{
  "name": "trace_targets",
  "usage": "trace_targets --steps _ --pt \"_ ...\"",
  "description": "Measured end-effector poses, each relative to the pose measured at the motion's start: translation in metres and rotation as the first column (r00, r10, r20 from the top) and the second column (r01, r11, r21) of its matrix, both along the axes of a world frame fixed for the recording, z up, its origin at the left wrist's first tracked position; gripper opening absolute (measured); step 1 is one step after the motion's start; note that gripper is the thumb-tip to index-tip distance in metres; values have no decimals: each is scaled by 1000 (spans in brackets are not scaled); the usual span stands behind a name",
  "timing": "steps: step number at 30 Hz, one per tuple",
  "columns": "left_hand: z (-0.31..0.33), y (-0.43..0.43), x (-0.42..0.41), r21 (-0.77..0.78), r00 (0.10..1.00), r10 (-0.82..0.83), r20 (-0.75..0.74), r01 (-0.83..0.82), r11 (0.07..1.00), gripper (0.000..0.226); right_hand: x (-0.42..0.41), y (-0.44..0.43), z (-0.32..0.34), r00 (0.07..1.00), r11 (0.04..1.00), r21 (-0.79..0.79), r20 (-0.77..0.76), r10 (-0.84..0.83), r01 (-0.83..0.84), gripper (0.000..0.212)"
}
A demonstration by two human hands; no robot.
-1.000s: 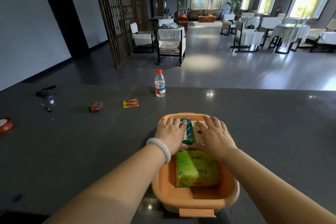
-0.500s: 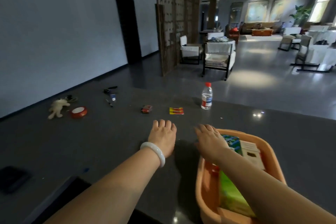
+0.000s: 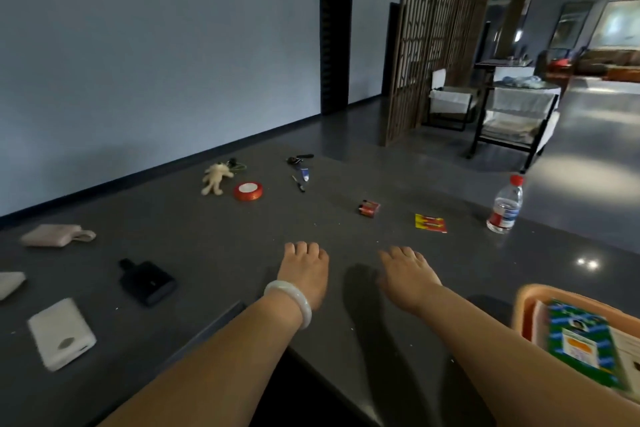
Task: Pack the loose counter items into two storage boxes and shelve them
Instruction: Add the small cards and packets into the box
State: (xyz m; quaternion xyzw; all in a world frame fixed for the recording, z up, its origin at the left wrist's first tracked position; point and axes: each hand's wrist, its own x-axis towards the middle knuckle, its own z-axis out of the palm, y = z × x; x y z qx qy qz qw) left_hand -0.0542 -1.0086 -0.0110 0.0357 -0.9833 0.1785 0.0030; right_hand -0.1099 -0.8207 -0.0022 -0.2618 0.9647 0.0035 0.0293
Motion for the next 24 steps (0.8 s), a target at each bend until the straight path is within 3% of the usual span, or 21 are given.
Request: trace_targets --steps 10,18,24 --pt "1 -77 -56 61 998 -67 -1 67 996 54 -43 -68 -3 991 992 22 53 -126 125 52" --pt "-27 -56 -125 99 985 -172 31 168 981 55 -97 -49 -28 974 978 41 94 -207 203 49" --pt "-34 -36 -187 129 982 -185 33 180 975 52 -159 -27 -43 964 969 -29 114 -241 246 50"
